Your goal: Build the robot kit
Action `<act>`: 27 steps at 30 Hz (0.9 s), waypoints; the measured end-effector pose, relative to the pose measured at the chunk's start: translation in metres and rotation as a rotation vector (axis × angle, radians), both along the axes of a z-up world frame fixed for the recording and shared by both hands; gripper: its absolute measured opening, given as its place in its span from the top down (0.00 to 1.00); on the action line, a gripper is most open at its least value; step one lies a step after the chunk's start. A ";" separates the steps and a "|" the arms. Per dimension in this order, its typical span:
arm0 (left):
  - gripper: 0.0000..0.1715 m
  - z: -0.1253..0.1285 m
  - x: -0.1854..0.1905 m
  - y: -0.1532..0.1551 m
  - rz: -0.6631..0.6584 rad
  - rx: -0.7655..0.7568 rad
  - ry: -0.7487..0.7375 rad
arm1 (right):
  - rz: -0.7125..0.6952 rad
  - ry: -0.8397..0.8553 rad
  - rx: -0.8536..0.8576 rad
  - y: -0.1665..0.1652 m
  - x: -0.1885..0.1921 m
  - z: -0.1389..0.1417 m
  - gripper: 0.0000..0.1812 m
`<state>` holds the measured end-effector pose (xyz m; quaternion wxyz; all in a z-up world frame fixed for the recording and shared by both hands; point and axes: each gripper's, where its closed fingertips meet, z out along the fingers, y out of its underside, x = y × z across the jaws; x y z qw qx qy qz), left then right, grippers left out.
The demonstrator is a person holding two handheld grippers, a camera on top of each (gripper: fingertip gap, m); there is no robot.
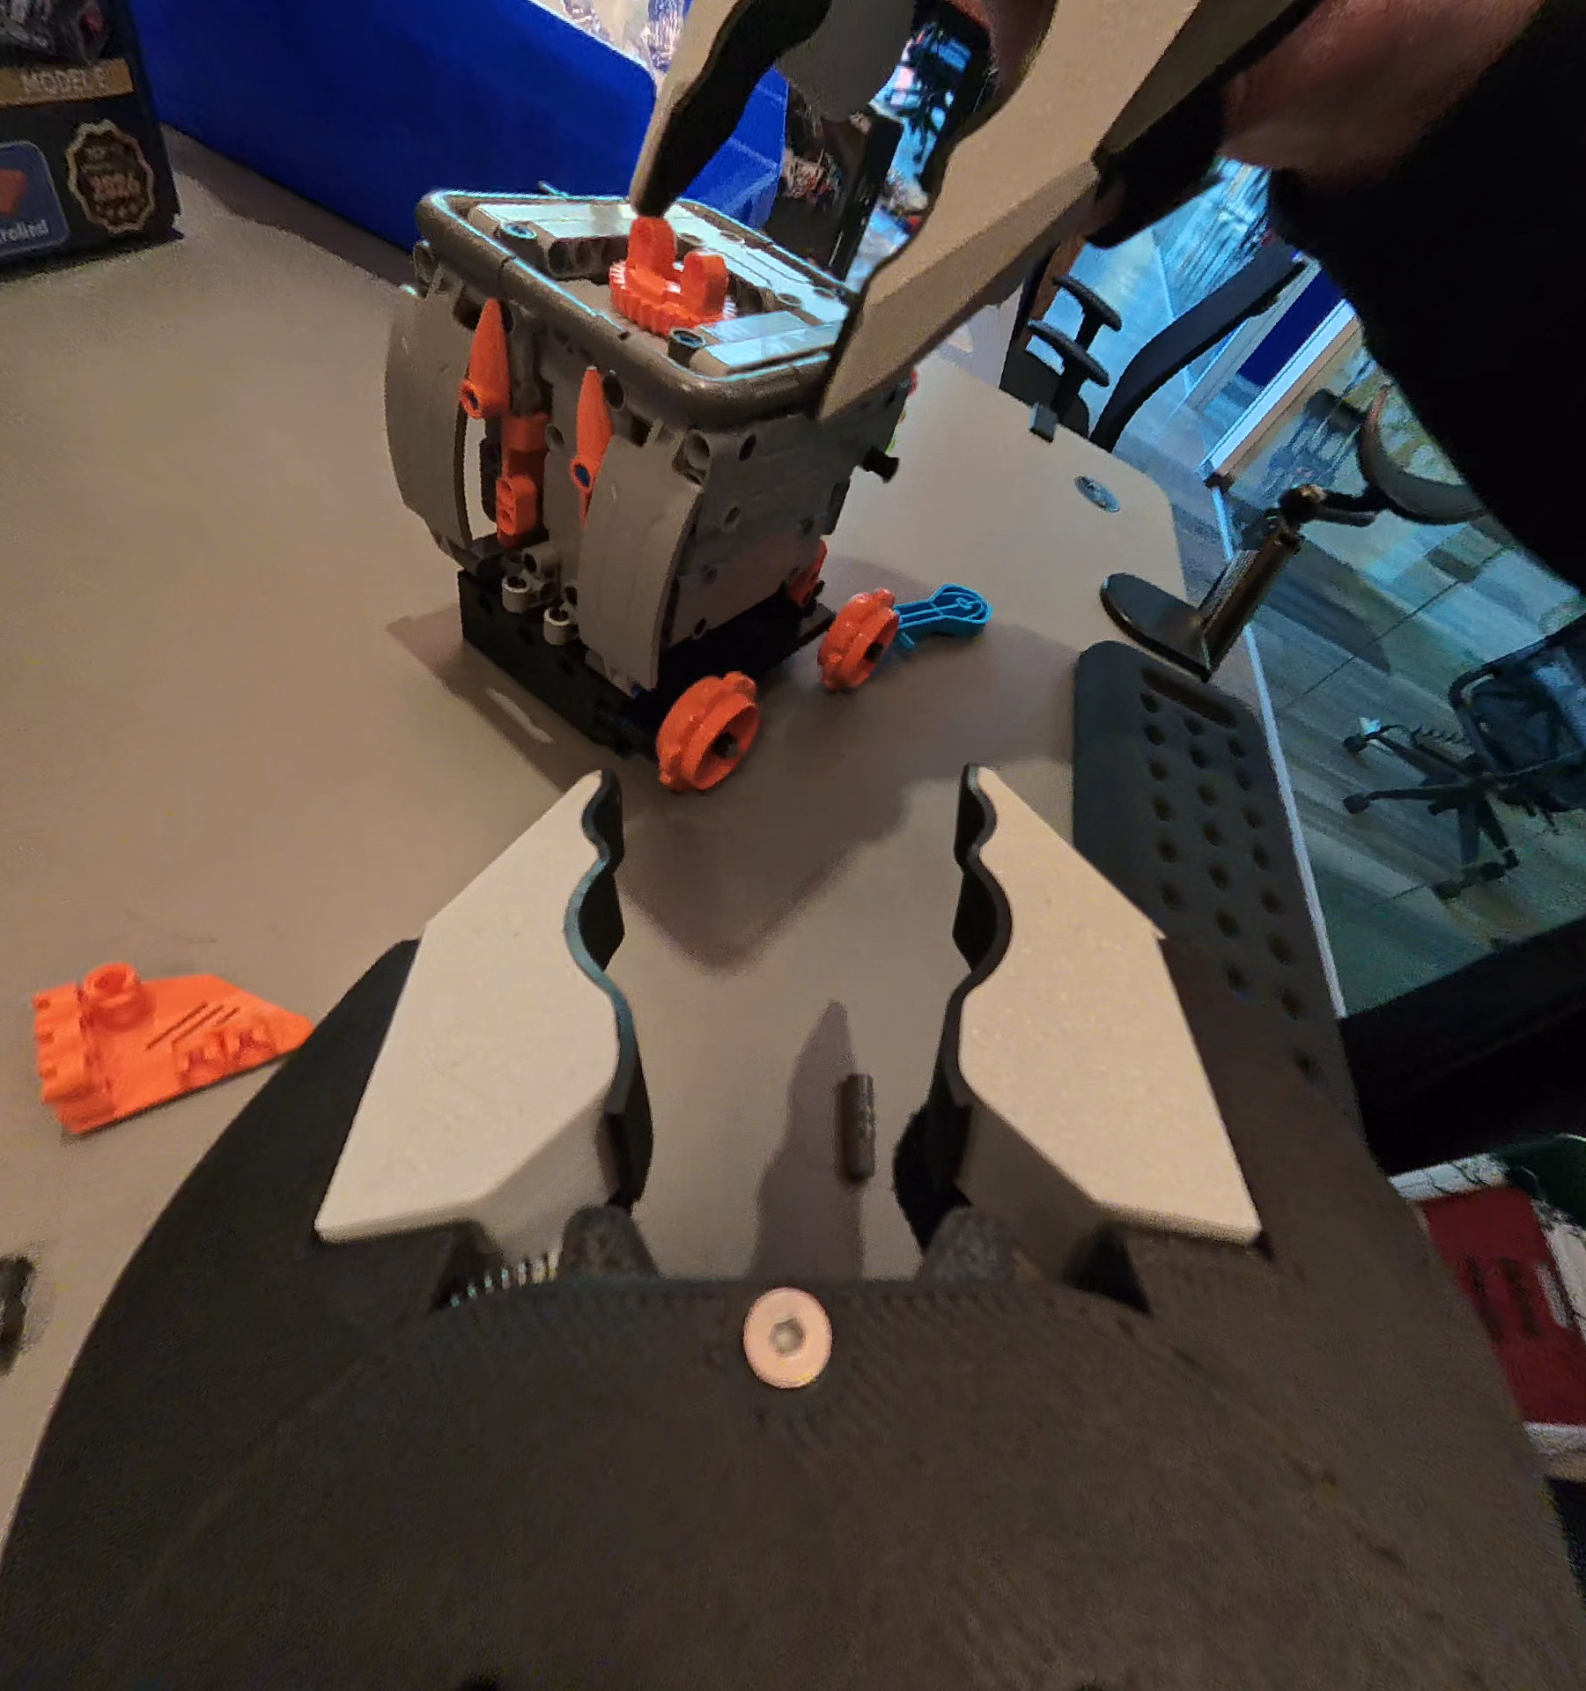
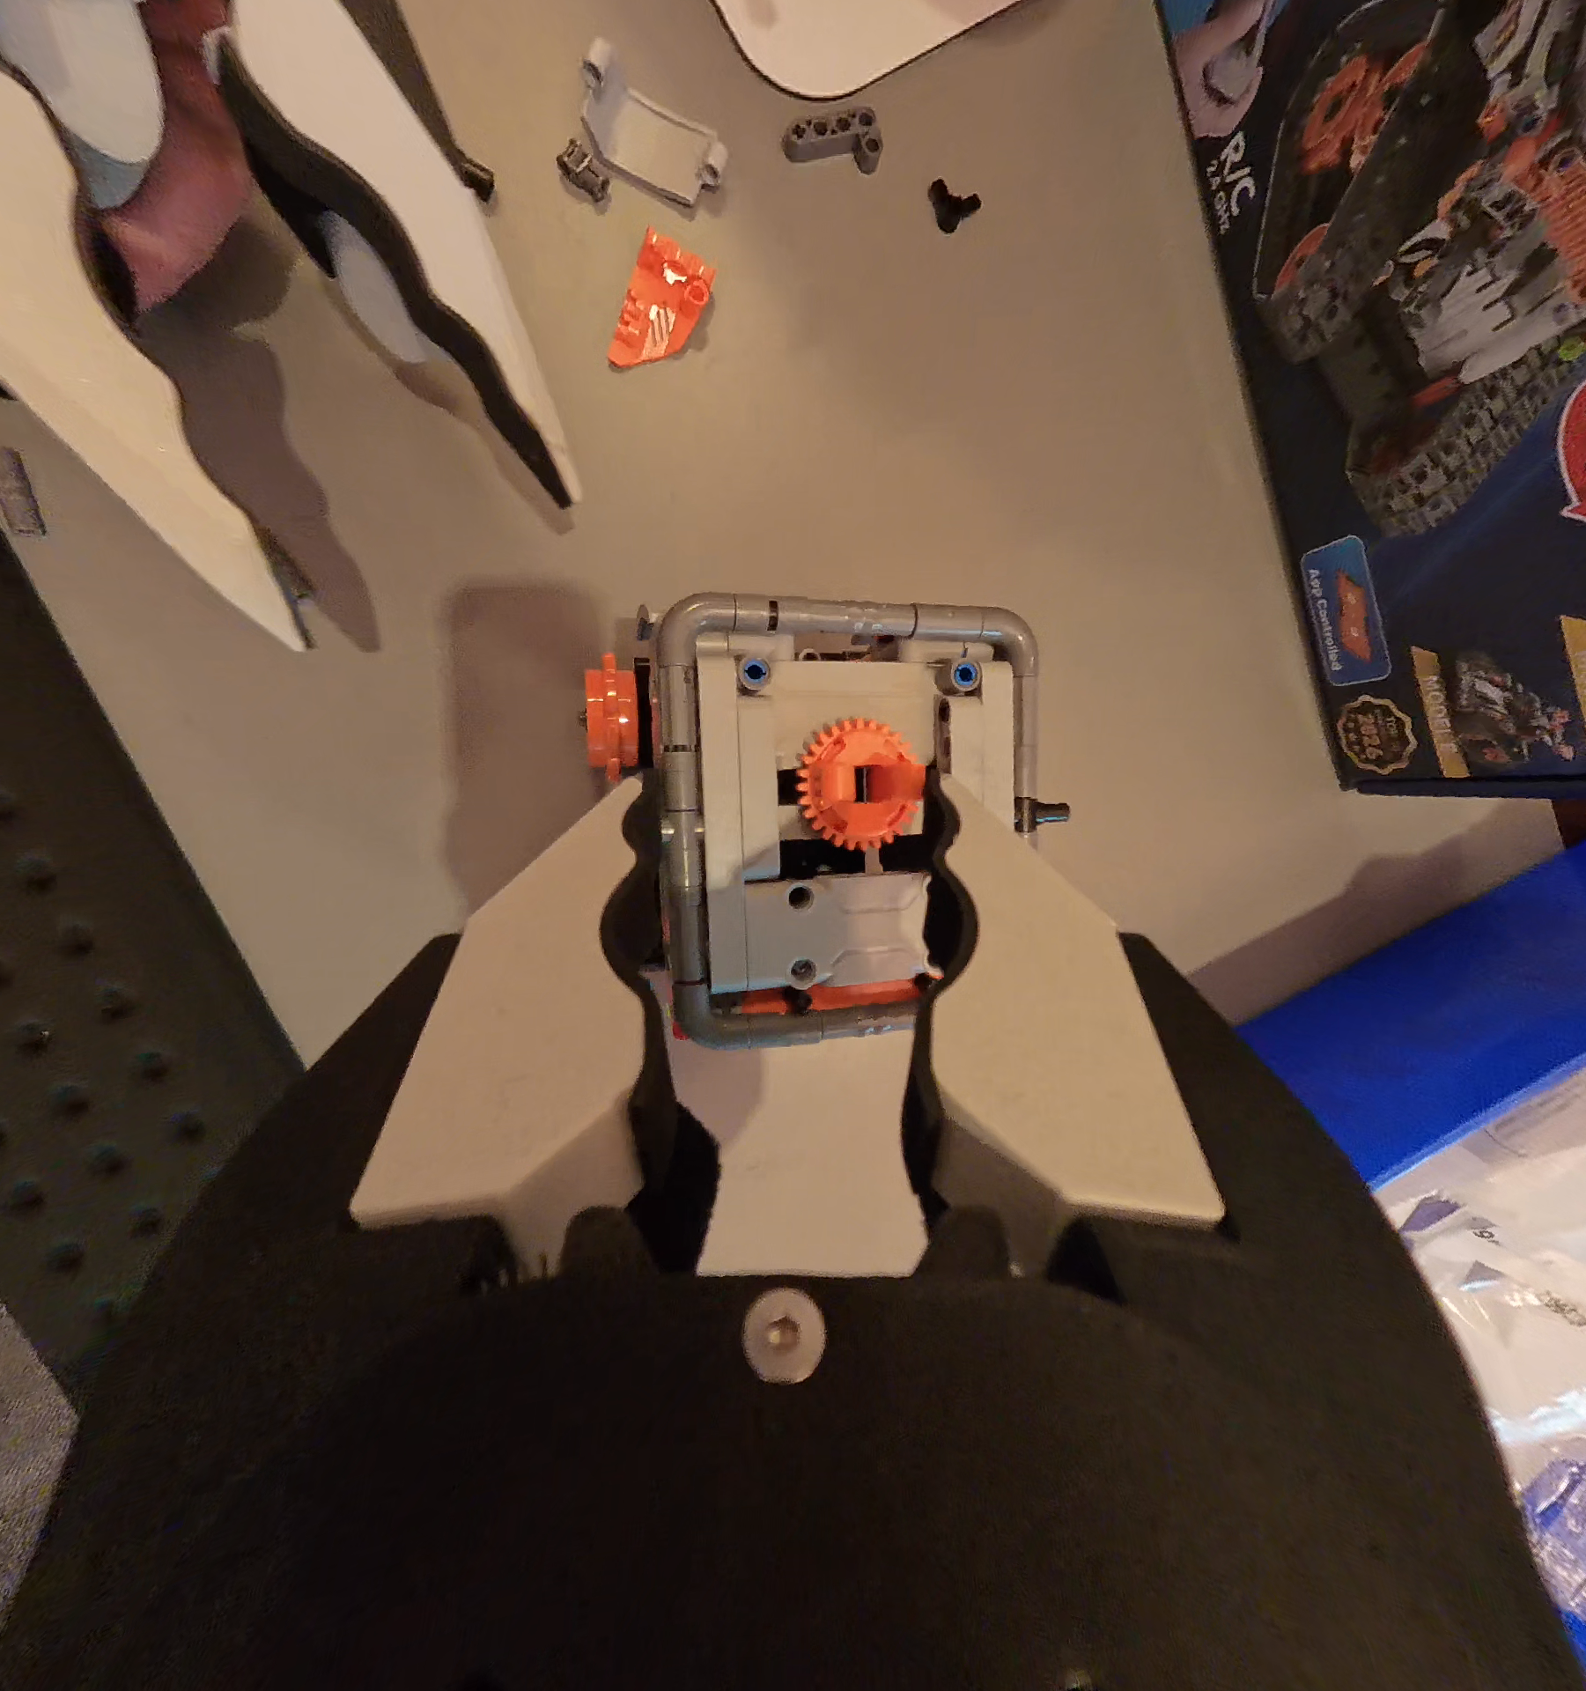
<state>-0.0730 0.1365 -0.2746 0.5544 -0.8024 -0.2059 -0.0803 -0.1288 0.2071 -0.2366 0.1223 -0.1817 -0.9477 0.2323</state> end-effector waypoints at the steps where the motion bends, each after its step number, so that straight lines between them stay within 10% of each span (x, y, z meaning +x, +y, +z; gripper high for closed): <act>1: 0.58 -0.001 -0.003 0.003 0.004 -0.008 0.011 | 0.007 -0.004 0.005 0.000 0.001 0.000 0.70; 27: 0.59 0.000 -0.024 0.013 0.019 0.026 0.064 | -0.010 0.197 0.163 -0.007 0.000 -0.004 0.68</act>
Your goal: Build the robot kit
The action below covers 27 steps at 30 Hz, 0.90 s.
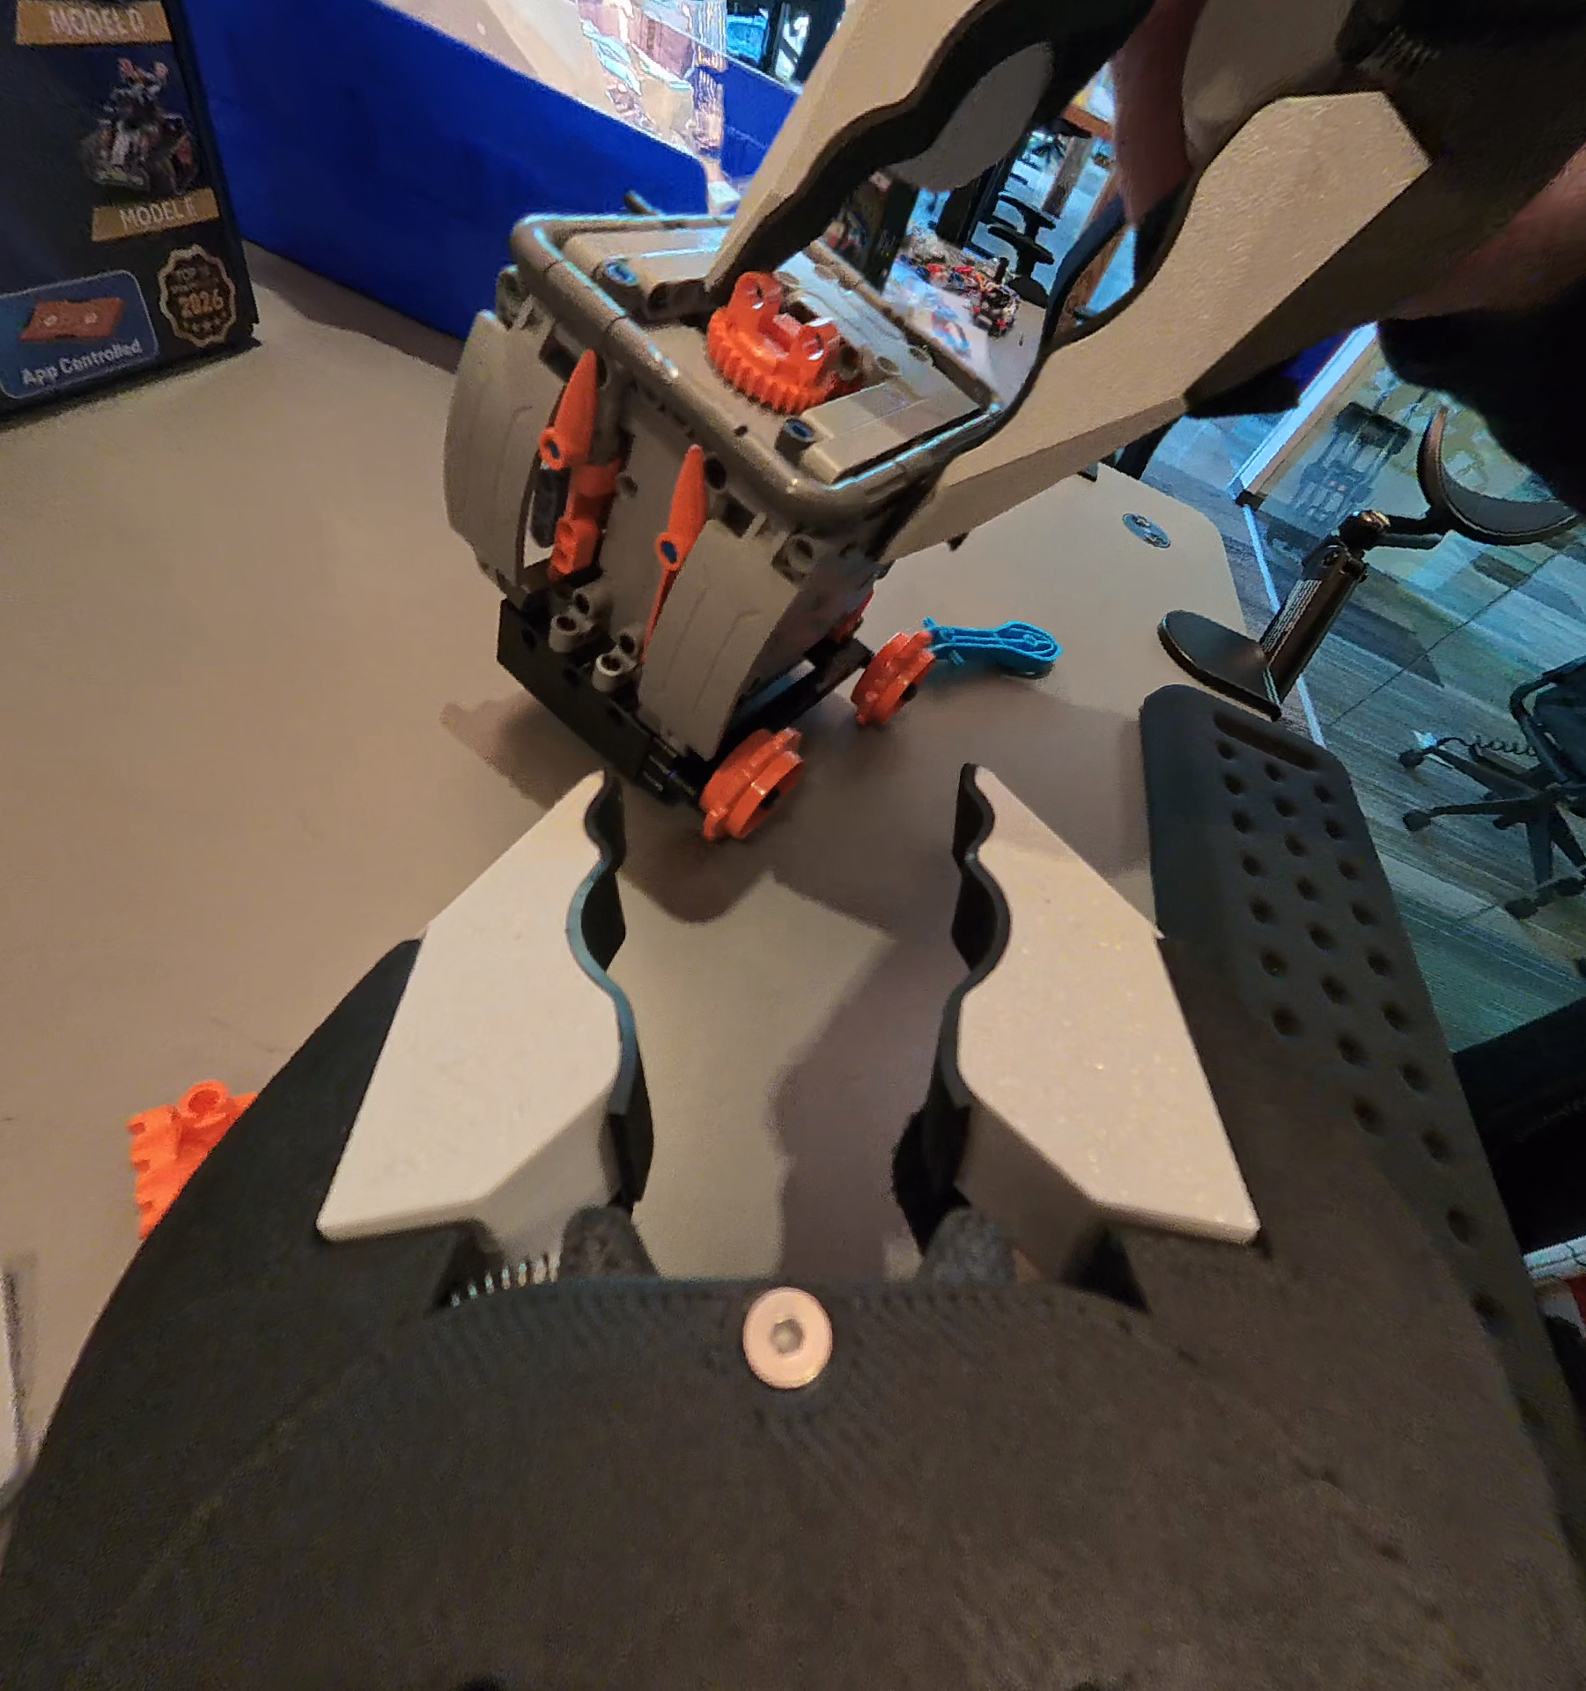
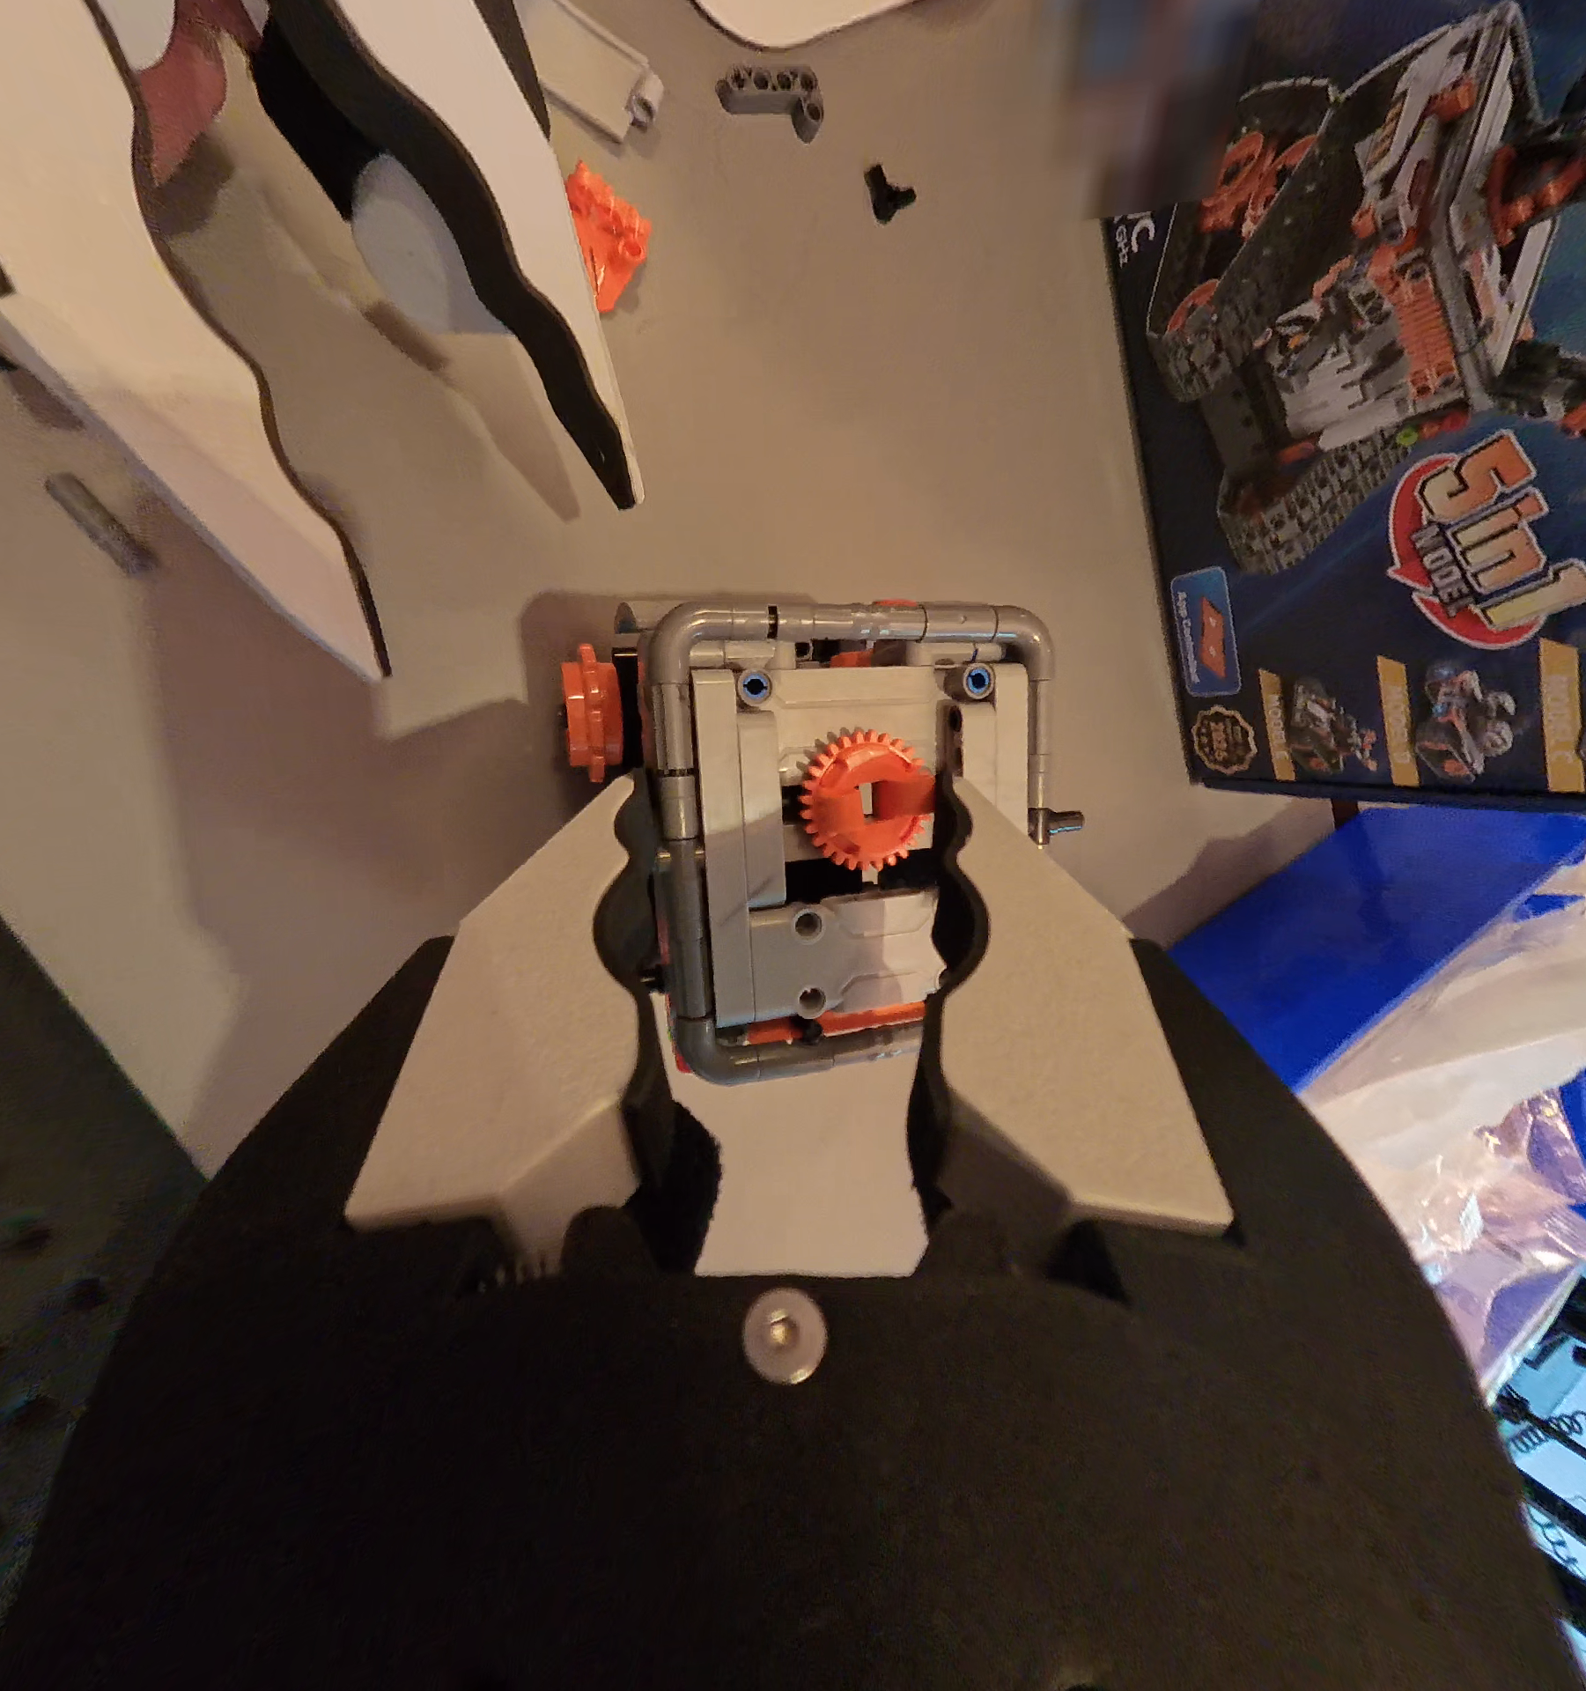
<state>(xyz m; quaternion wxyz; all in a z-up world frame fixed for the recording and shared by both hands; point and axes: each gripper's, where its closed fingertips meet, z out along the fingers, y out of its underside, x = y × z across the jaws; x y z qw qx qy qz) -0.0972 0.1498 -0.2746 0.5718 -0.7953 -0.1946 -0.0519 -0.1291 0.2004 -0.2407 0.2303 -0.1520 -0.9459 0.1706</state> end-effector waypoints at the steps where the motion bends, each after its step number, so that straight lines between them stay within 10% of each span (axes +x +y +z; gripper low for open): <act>1: 0.59 0.001 -0.002 -0.002 0.007 0.000 0.005 | 0.002 -0.001 -0.008 -0.005 -0.003 0.000 0.68; 18: 0.73 -0.049 -0.027 -0.005 0.189 -0.384 0.031 | -0.186 0.005 -0.055 -0.032 -0.018 0.000 0.68; 27: 0.80 -0.049 -0.034 -0.001 0.182 -0.232 -0.178 | -0.242 0.033 -0.125 -0.027 -0.018 0.003 0.68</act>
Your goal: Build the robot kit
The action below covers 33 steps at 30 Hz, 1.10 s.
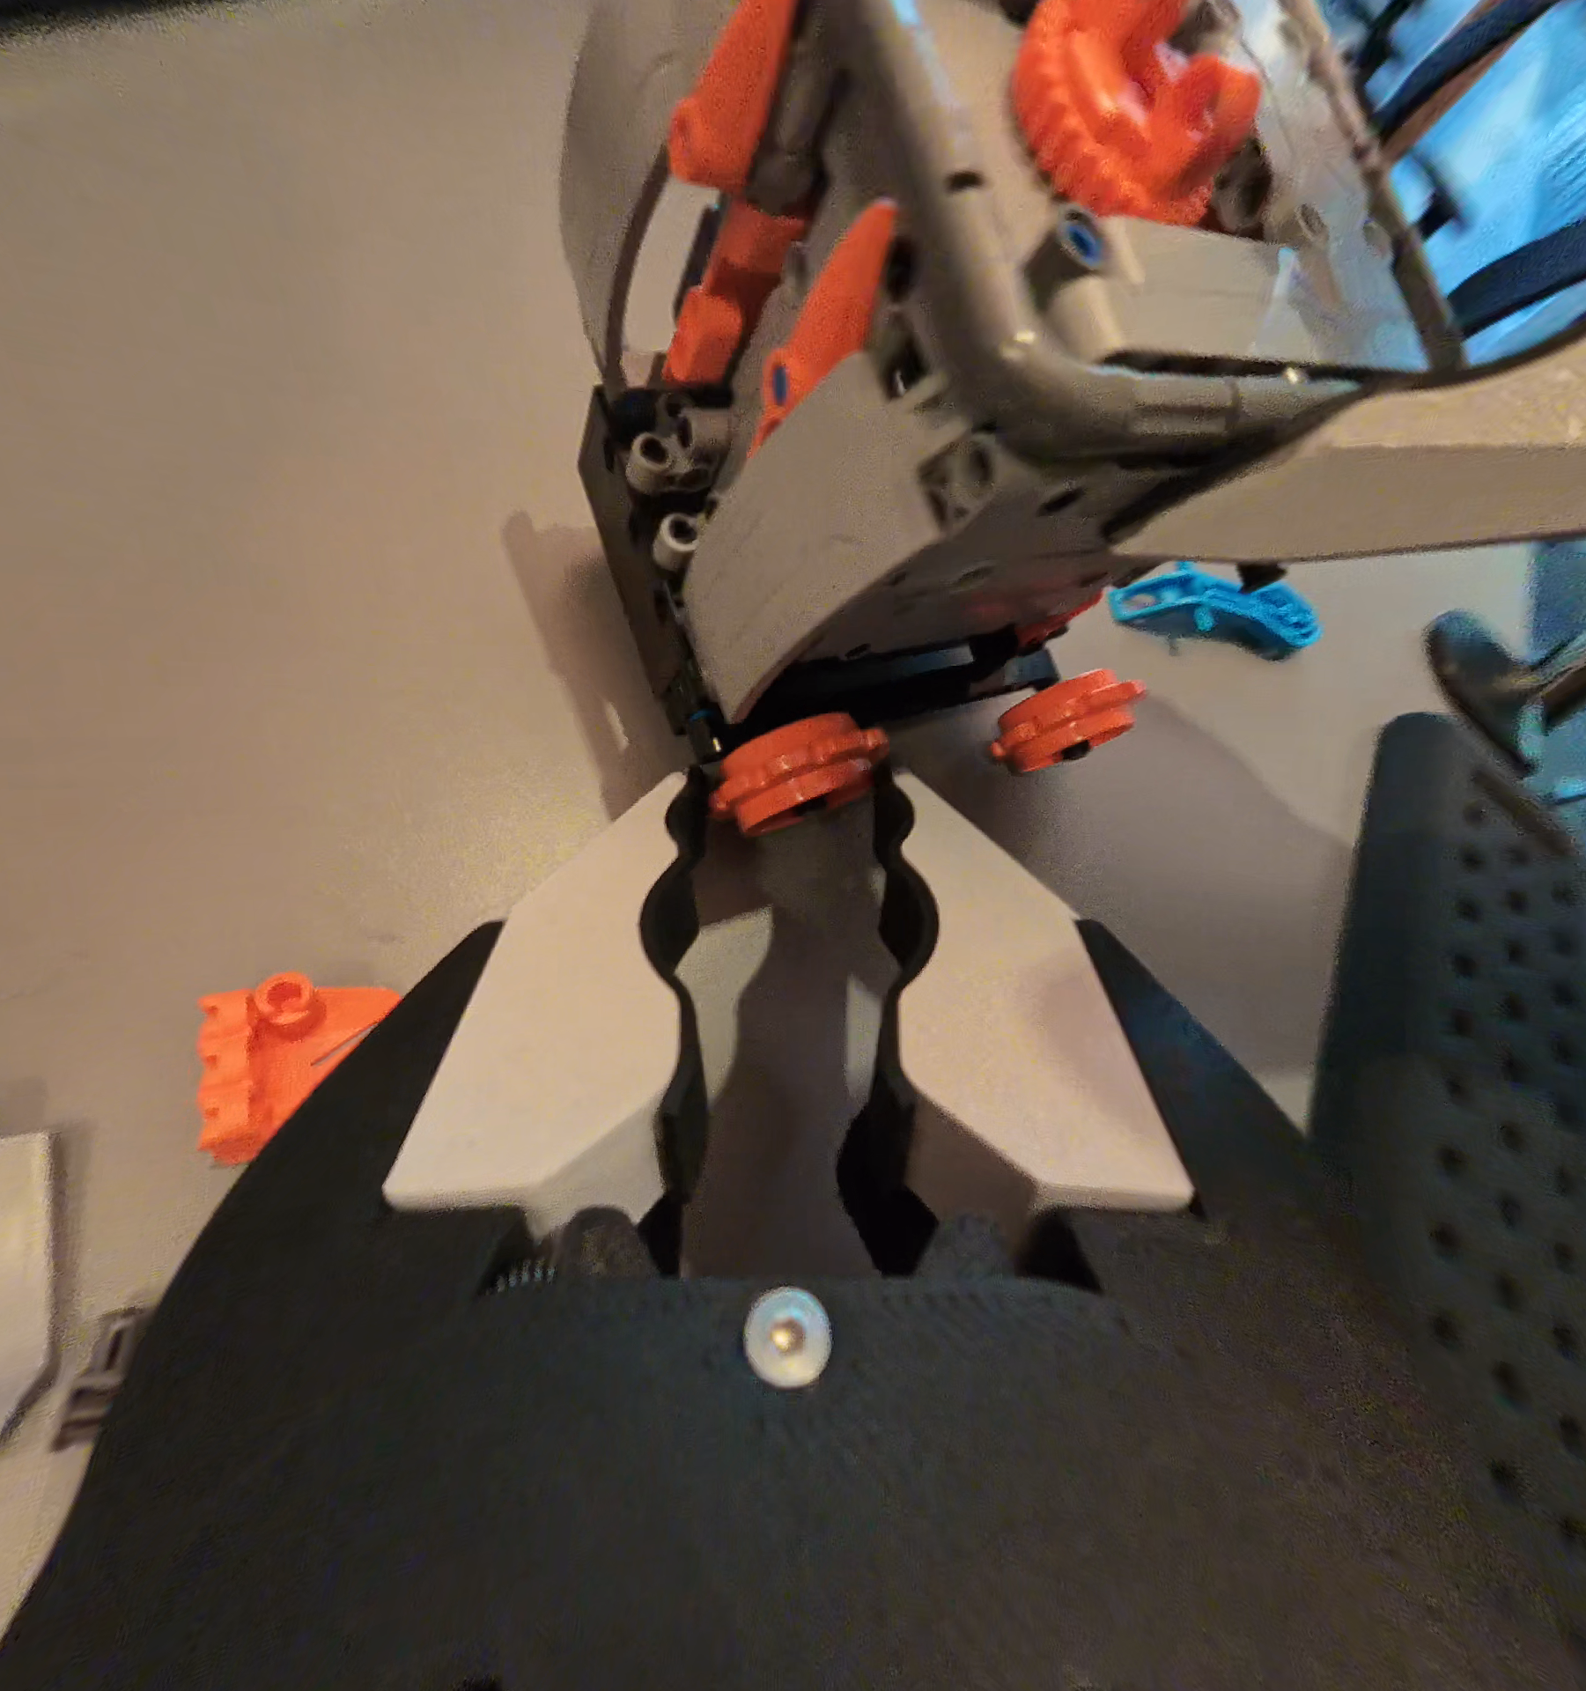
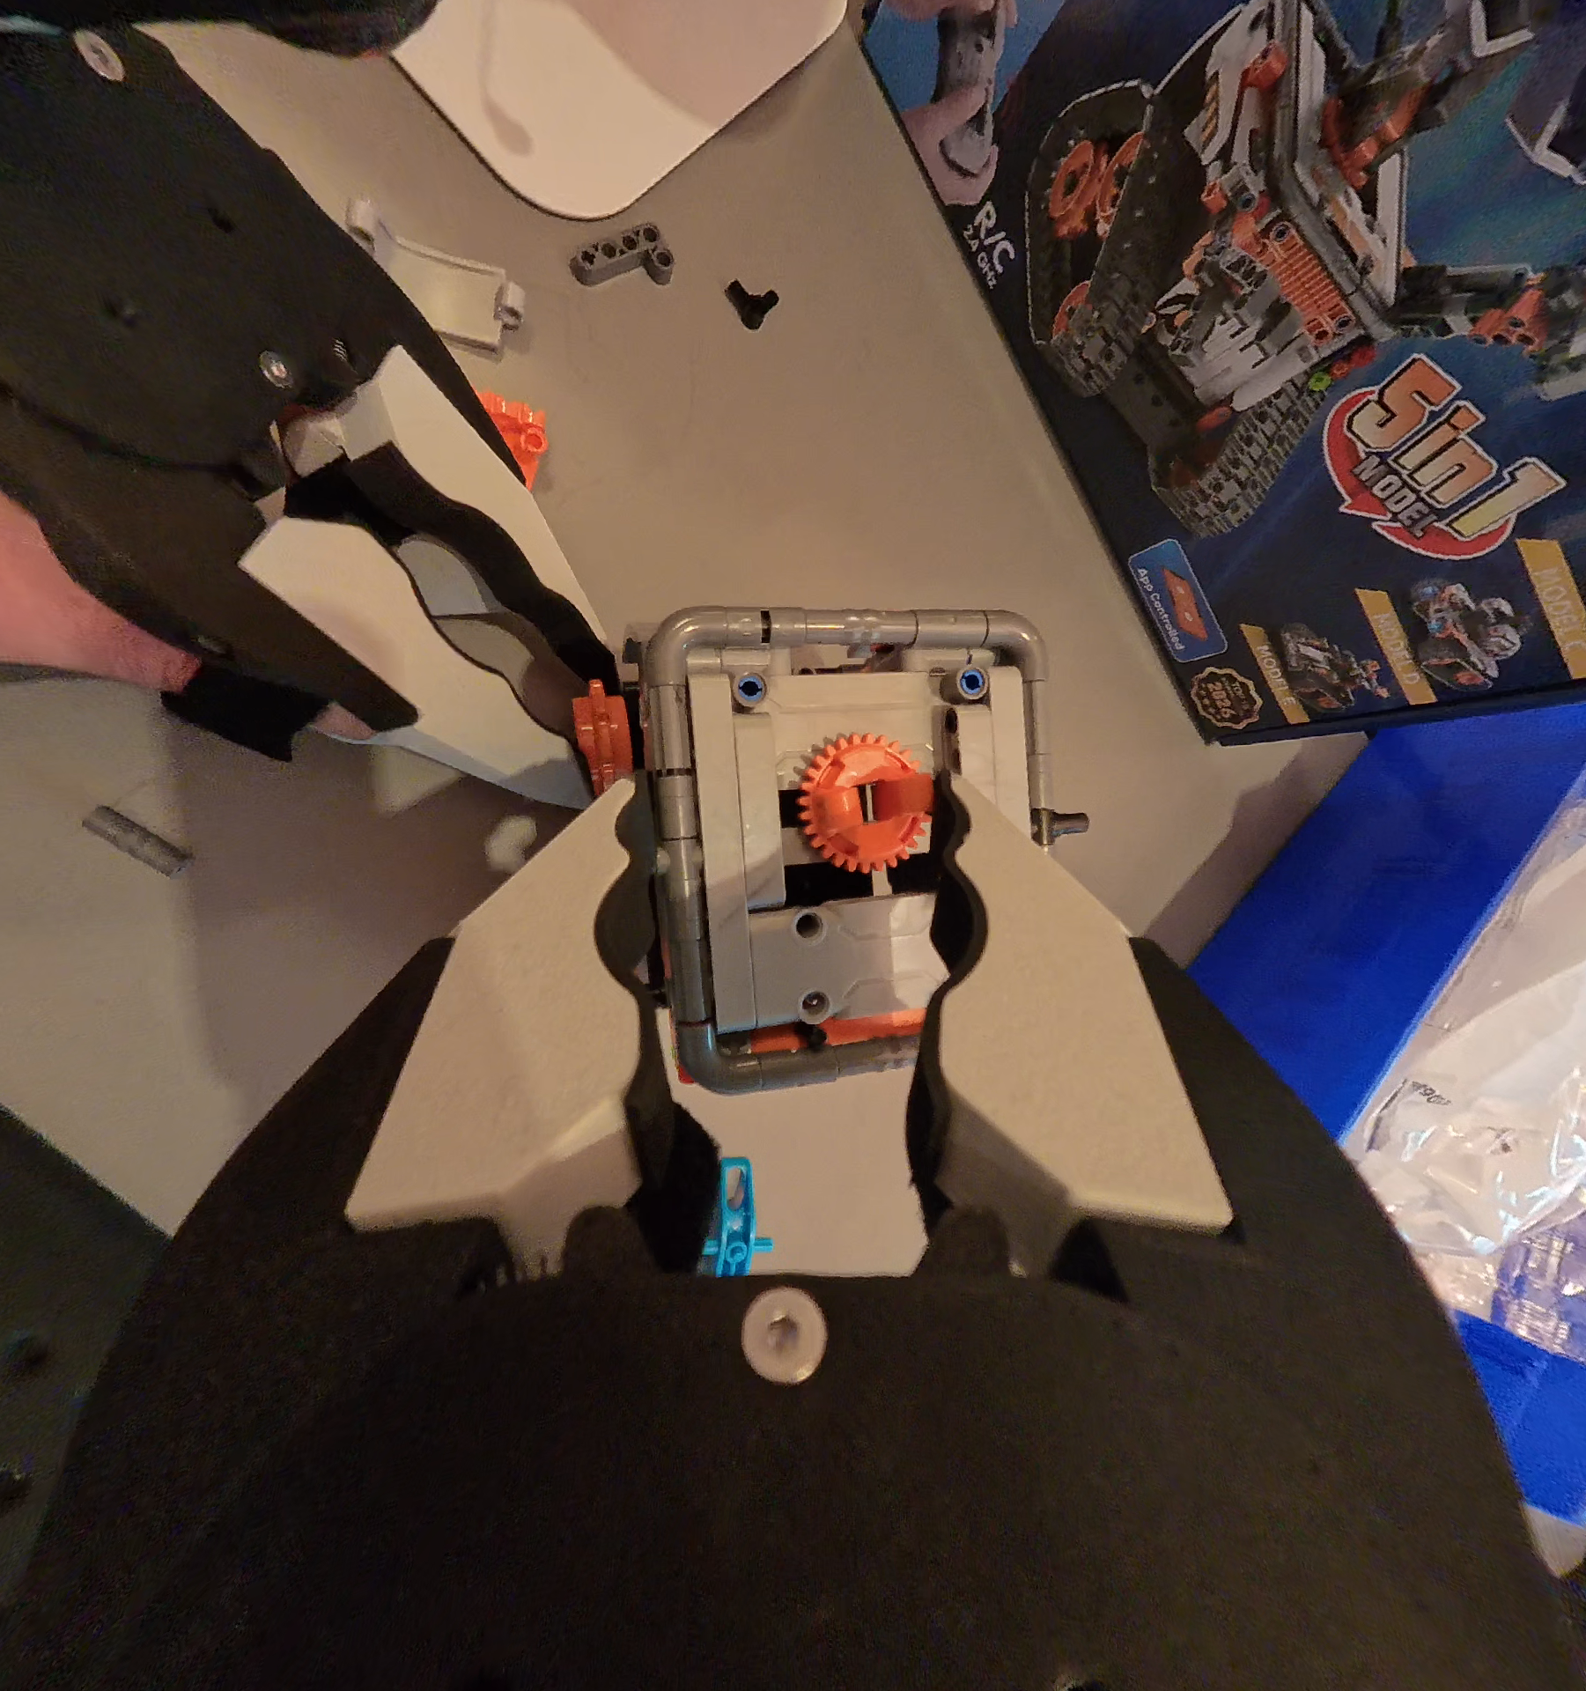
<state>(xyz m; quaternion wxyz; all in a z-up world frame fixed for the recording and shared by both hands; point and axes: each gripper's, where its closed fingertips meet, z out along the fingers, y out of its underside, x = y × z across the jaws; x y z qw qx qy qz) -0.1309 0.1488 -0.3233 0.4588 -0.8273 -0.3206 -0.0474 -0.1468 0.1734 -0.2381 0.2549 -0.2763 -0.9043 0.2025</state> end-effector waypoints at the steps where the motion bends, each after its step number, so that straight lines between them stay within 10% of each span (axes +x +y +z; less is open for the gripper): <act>1: 0.80 0.001 0.000 0.000 0.002 0.030 -0.035 | -0.006 0.005 -0.015 0.001 0.000 0.001 0.68; 25: 0.82 0.059 -0.007 0.007 0.049 0.734 -0.576 | -0.200 0.050 -0.670 0.052 0.008 0.022 0.68; 33: 0.83 0.063 -0.009 0.011 0.086 0.426 -0.193 | -0.204 0.063 -0.667 0.057 0.011 0.021 0.68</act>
